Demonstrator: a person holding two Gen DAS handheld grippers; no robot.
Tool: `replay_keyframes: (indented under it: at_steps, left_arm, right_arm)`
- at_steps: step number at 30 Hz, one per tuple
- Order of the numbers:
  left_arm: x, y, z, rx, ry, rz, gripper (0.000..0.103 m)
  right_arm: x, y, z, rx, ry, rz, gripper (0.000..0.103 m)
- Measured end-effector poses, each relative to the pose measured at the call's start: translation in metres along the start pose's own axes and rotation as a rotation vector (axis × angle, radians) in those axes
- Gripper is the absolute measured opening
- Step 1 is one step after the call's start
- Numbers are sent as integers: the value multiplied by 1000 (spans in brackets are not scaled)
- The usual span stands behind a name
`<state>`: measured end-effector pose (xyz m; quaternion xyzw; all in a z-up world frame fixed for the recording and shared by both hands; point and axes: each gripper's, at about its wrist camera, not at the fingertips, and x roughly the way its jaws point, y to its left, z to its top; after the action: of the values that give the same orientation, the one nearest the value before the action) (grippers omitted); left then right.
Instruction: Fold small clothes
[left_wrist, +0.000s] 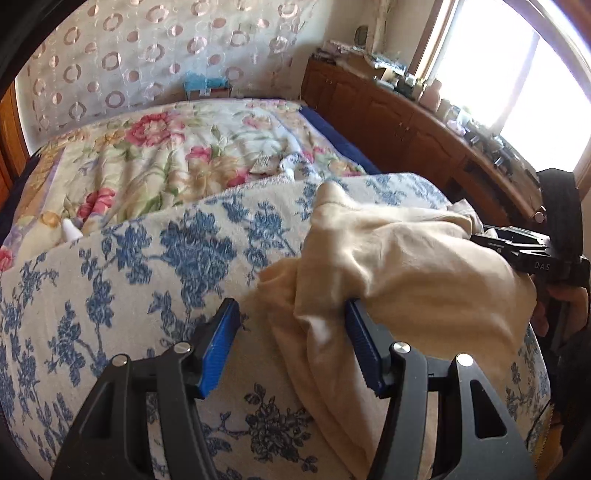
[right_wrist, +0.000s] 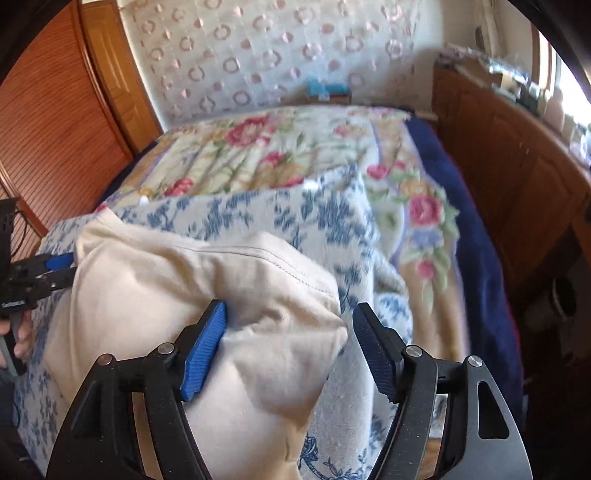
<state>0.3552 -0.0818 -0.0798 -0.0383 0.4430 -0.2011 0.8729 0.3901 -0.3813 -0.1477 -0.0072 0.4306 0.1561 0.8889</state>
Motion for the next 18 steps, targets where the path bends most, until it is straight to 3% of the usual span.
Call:
replay_keyframes:
  at_steps: [4,6,7,9,11,12,13,15,18]
  left_arm:
    - [0,2,0,-15,-8,-30,58]
    - [0,3,1,-21,-7,-70,45]
    - [1,3,2,-25,-1,-90,34]
    - [1,1,3,-29,3,-112,25]
    - [-1,-3,3,-12,-7,-104,13]
    - [-4,-6,3,-1,-14,-107,9]
    - [-6,-8,2,8,-19,-106,7]
    - [-17,-11,2,13,-46,-101,7]
    - [-46,-13,-3,13,-101,-75,7]
  right_arm:
    - [1,0,-1,16,6,65,73]
    - [3,3,0,9,6,86,72]
    - [5,4,0,6,7,95,72]
    - [6,8,1,-13,14,122,60]
    - [8,12,2,-22,18,142,36]
    - [9,17,1,-38,27,161,31]
    - [9,22,1,-60,22,152,19]
    - [3,39,-1,-141,-23,67,14]
    - [-16,58,-3,-187,-105,8,12]
